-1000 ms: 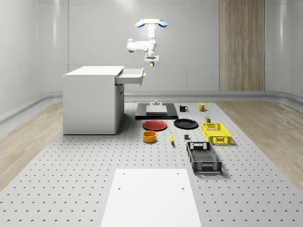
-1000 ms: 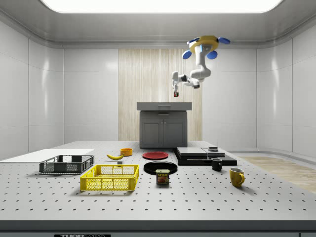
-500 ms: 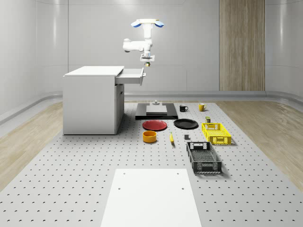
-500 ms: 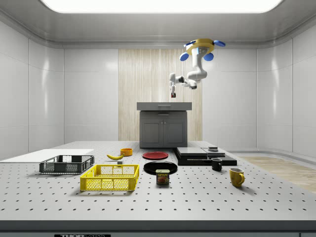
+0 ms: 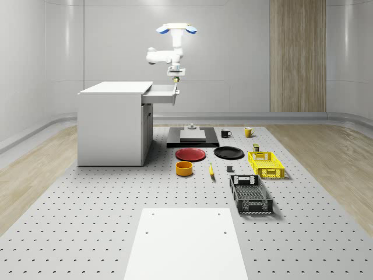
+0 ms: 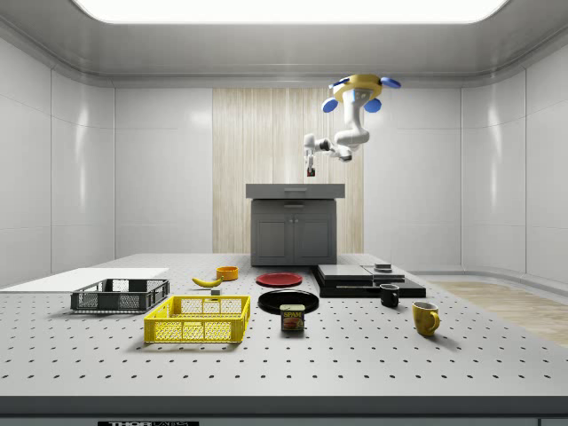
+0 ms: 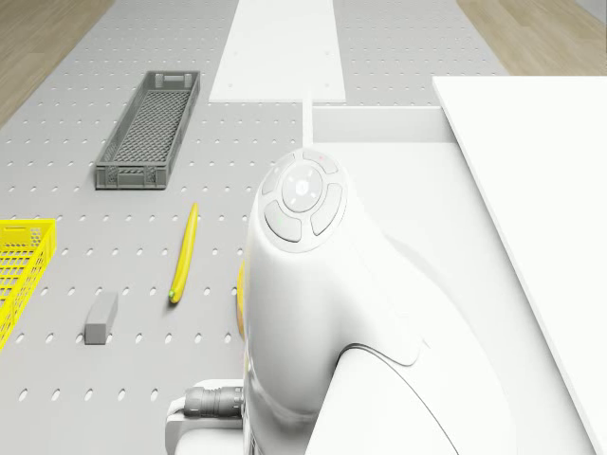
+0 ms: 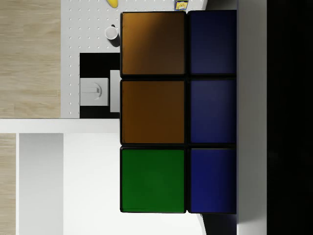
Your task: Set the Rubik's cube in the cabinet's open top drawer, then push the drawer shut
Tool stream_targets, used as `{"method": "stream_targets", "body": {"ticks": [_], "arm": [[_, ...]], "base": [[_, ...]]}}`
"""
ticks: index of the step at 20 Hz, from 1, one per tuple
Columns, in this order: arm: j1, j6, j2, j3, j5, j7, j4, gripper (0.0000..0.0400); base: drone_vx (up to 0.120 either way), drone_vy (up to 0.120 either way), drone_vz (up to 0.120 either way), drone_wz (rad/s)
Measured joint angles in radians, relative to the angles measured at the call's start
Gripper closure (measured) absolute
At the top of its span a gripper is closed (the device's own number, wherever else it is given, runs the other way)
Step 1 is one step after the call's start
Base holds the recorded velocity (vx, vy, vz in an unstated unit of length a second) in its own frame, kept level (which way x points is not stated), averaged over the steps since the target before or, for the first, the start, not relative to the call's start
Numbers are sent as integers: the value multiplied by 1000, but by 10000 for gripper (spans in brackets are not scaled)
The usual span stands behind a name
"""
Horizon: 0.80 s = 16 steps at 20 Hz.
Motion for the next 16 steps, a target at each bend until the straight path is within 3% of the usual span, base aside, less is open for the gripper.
{"method": "stream_targets", "body": {"ticks": [16], "arm": [[-1, 5, -5, 0, 2, 1, 0, 75]], "base": [[0, -120, 0, 0]]}}
